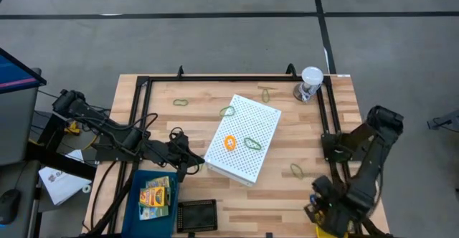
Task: Pick & Place Office Desk Supplies
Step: Put the blue spring keychain into the yellow bin
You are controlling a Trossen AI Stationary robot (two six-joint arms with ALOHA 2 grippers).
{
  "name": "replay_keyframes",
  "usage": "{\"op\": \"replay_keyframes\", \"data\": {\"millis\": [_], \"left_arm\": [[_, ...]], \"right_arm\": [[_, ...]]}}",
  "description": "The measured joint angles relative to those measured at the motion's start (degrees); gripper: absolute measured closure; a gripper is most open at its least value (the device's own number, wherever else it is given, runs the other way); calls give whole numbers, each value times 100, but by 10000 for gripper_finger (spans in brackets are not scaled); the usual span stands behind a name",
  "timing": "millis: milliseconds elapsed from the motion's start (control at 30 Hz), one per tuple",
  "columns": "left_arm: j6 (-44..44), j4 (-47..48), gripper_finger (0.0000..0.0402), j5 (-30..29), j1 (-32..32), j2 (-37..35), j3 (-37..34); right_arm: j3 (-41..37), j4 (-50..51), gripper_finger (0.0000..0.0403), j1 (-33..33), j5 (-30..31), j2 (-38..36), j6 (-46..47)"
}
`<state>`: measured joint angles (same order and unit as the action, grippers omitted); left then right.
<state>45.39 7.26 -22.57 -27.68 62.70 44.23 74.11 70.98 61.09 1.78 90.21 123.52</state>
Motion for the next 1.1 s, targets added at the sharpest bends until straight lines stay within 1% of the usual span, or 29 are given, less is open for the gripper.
{"op": "replay_keyframes", "data": {"millis": [133, 267, 467, 967, 1033, 1100], "left_arm": [[4, -14, 401, 0, 0, 0, 0], [7, -34, 402, 0, 0, 0, 0], [28, -136, 402, -2, 0, 0, 0], [52, -139, 401, -2, 0, 0, 0], [52, -137, 402, -4, 0, 0, 0], [52, -137, 402, -4, 0, 0, 0]], "right_arm": [[7, -278, 403, 311, -418, 272, 98], [7, -539, 403, 434, -637, 562, 102], [7, -860, 403, 487, -753, 841, 90], [7, -805, 402, 532, -768, 829, 25], [7, -808, 393, 532, -768, 829, -60], [7, -772, 374, 532, -767, 829, -58]]}}
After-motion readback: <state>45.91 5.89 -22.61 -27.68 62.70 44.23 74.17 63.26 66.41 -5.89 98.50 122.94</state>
